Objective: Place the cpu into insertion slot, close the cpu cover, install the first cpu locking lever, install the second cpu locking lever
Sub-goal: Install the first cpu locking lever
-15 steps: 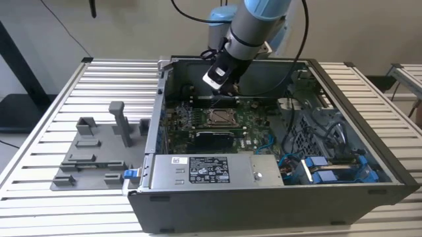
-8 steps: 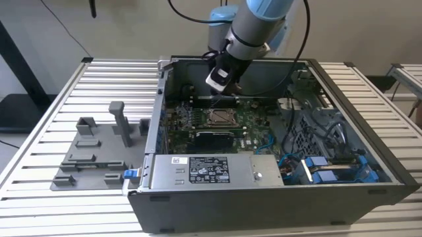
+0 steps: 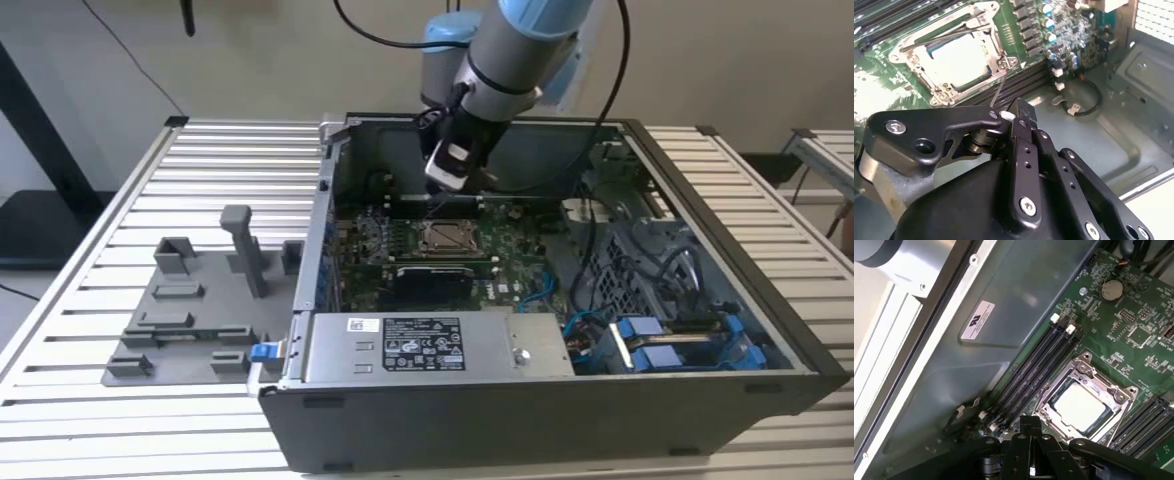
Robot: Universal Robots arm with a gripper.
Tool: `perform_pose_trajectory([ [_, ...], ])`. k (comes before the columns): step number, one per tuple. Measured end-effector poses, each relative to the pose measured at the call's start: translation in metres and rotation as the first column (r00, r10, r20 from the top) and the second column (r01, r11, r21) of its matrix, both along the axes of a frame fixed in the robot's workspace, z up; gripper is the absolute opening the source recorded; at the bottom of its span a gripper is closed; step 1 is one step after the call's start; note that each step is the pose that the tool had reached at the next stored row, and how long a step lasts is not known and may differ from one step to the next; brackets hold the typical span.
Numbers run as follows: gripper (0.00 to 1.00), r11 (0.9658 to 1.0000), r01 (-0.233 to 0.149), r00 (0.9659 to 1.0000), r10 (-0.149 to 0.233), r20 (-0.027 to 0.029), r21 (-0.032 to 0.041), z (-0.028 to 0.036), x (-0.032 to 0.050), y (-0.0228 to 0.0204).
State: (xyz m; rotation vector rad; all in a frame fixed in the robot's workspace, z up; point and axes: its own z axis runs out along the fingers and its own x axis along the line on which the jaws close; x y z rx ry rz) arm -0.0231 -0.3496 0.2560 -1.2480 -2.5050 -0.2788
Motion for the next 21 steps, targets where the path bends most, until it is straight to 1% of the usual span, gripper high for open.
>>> perform_pose_trajectory([
  [2, 0.11, 0.9997, -0.023, 0.9996, 0.023, 0.0175, 0.0001, -0.0001, 0.0000, -0.0003],
  [3, 0.11, 0.9993, -0.037, 0.9989, 0.037, 0.0276, -0.0004, 0.0000, 0.0000, -0.0005],
  [5, 0.11, 0.9982, -0.061, 0.9971, 0.061, 0.0451, -0.0011, -0.0001, 0.0000, -0.0008],
  [7, 0.11, 0.9960, -0.090, 0.9941, 0.090, 0.0609, -0.0021, -0.0003, 0.0001, -0.0009],
  [9, 0.11, 0.9926, -0.121, 0.9897, 0.121, 0.0758, -0.0040, -0.0004, 0.0000, -0.0012],
  [12, 0.11, 0.9869, -0.161, 0.9819, 0.161, 0.0996, -0.0075, -0.0007, 0.0000, -0.0013],
  [14, 0.11, 0.9828, -0.184, 0.9760, 0.184, 0.1167, -0.0104, -0.0011, 0.0000, -0.0013],
  [15, 0.11, 0.9808, -0.195, 0.9730, 0.195, 0.1244, -0.0118, -0.0013, 0.0000, -0.0013],
  [19, 0.11, 0.9719, -0.235, 0.9593, 0.235, 0.1570, -0.0193, -0.0020, 0.0000, -0.0013],
  [21, 0.11, 0.9668, -0.255, 0.9515, 0.255, 0.1729, -0.0231, -0.0024, 0.0000, -0.0012],
])
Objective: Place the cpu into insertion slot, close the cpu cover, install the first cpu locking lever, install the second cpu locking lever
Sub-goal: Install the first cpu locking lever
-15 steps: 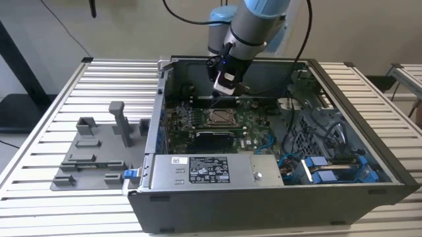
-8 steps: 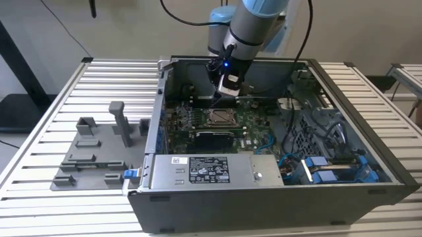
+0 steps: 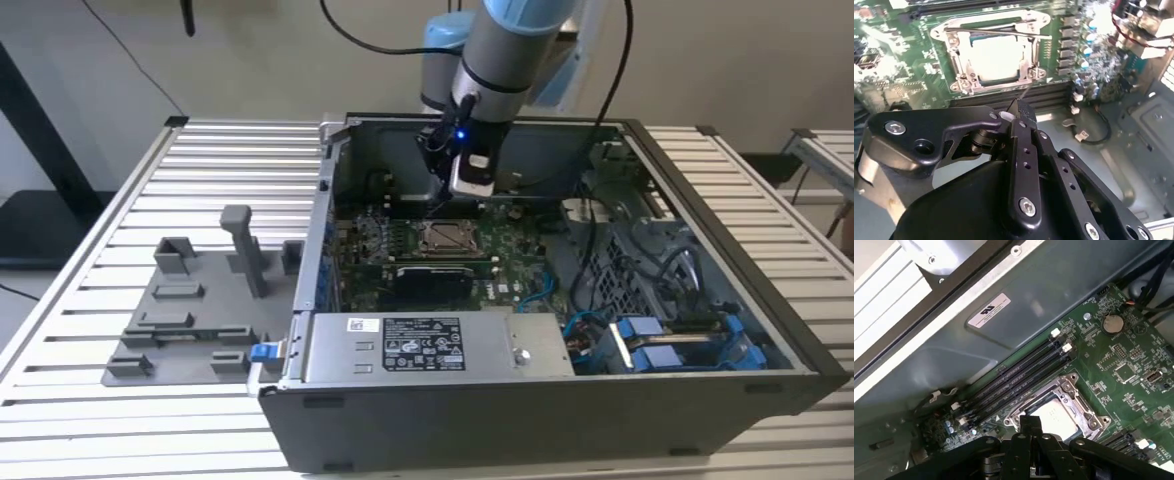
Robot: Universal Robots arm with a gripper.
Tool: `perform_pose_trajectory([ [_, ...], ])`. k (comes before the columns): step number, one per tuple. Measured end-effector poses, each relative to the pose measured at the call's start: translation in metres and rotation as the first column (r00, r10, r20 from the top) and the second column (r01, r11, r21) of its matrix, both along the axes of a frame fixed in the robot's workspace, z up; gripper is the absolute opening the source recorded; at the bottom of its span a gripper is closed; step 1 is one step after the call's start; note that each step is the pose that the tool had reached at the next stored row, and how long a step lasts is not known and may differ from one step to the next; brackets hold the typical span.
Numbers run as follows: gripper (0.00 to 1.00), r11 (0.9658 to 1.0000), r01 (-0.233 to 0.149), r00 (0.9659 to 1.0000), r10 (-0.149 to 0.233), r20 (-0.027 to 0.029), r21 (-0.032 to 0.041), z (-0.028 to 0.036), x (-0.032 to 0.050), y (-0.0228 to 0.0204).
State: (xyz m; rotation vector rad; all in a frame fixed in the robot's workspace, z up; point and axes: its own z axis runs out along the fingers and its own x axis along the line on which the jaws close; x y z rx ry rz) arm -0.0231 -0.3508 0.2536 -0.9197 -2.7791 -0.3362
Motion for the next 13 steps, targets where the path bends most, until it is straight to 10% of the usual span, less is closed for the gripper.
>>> perform_pose_trajectory([
  [8, 0.11, 0.9938, -0.111, 0.9932, 0.111, 0.0353, -0.0017, -0.0025, -0.0001, 0.0000],
  [13, 0.11, 0.9867, -0.163, 0.9856, 0.163, 0.0465, -0.0032, -0.0030, -0.0015, -0.0001],
])
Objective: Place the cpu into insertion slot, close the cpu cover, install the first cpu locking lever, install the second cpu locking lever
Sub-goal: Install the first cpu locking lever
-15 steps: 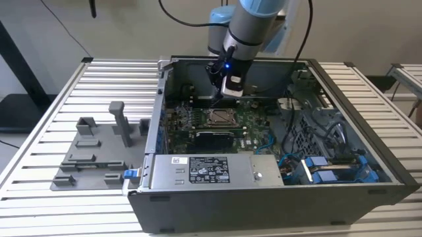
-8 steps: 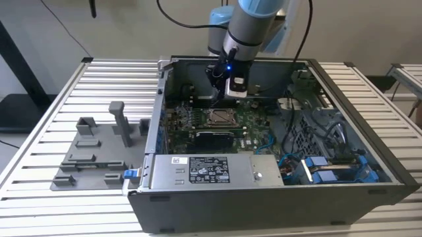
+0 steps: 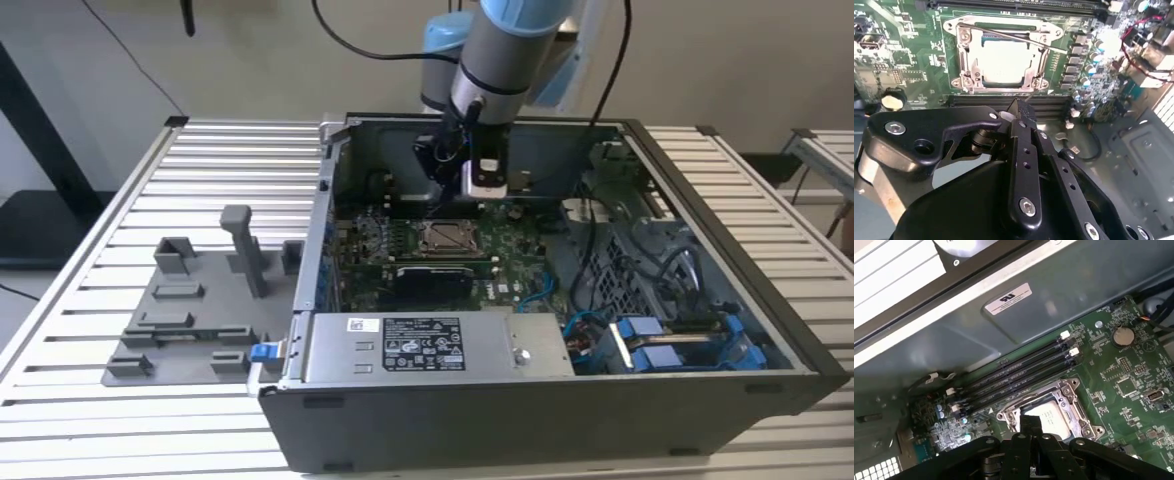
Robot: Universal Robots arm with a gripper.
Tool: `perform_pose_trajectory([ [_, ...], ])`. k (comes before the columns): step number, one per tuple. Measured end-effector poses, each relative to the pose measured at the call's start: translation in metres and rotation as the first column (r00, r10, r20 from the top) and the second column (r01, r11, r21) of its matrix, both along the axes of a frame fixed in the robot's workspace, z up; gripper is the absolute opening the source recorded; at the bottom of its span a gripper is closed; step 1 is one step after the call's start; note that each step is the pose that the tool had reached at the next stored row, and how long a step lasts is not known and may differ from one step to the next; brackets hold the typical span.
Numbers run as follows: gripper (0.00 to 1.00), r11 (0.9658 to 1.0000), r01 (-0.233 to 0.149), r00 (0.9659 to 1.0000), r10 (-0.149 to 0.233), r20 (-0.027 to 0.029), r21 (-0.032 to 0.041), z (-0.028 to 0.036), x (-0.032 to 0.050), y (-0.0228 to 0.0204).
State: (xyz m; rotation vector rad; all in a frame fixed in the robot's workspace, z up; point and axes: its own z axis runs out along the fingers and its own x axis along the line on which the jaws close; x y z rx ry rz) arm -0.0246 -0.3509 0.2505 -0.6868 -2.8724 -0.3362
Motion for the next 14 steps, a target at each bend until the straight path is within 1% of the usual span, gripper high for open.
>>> perform_pose_trajectory([
  [3, 0.11, 0.9999, -0.011, 0.9999, 0.011, 0.0028, 0.0000, 0.0000, -0.0049, 0.0000],
  [9, 0.11, 0.9998, -0.021, 0.9998, 0.021, 0.0073, 0.0002, -0.0001, -0.0188, 0.0001],
  [10, 0.11, 0.9998, -0.021, 0.9997, 0.021, 0.0074, 0.0001, -0.0001, -0.0201, 0.0001],
  [14, 0.11, 0.9998, -0.021, 0.9997, 0.021, 0.0072, -0.0001, 0.0000, -0.0203, 0.0001],
])
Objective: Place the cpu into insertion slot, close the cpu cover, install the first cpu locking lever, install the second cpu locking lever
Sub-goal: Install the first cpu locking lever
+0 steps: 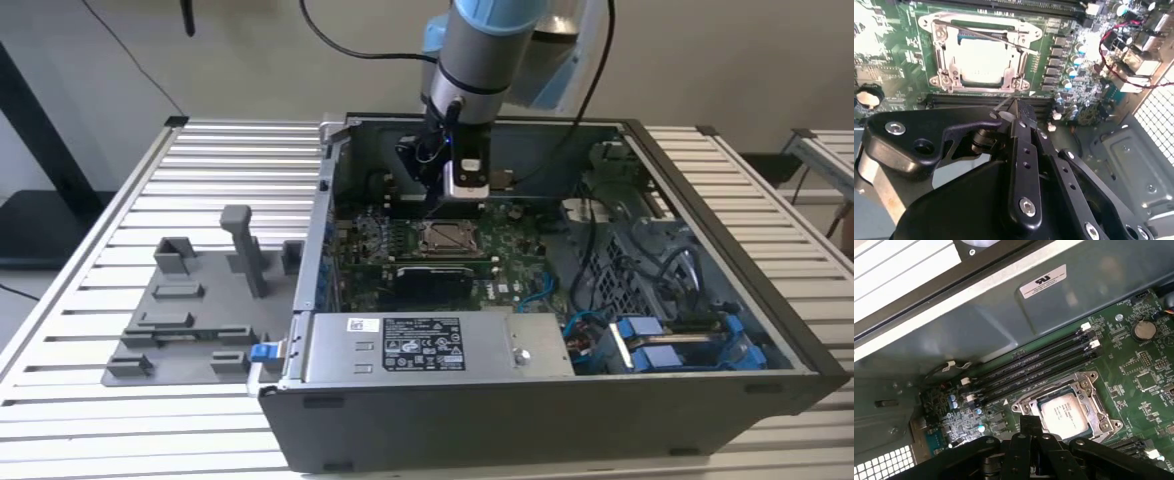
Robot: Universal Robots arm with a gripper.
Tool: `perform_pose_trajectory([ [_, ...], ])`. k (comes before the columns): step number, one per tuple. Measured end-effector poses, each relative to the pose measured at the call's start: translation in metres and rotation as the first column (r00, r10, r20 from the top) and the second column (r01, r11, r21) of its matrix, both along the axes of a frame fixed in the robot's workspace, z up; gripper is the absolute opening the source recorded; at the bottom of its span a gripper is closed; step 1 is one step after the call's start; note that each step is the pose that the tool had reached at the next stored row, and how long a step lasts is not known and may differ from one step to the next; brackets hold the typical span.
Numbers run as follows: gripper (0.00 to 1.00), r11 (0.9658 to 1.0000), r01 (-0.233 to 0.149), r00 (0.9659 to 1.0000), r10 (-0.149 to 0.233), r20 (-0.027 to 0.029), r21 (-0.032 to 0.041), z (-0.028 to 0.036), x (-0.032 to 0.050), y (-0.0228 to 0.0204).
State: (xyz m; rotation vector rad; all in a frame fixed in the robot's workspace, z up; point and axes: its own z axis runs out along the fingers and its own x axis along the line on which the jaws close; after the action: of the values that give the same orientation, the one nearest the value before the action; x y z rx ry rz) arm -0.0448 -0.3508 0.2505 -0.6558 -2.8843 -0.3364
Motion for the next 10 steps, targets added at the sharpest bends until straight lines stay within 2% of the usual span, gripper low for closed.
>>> perform_pose_trajectory([
  [2, 0.11, 1.0000, -0.002, 1.0000, 0.002, 0.0008, 0.0001, -0.0003, -0.0004, 0.0000],
  [6, 0.11, 0.9989, -0.046, 0.9989, 0.046, 0.0087, 0.0118, -0.0024, -0.0005, 0.0001],
  [10, 0.11, 0.9944, -0.104, 0.9946, 0.103, 0.0123, 0.0233, -0.0047, -0.0005, 0.0001],
])
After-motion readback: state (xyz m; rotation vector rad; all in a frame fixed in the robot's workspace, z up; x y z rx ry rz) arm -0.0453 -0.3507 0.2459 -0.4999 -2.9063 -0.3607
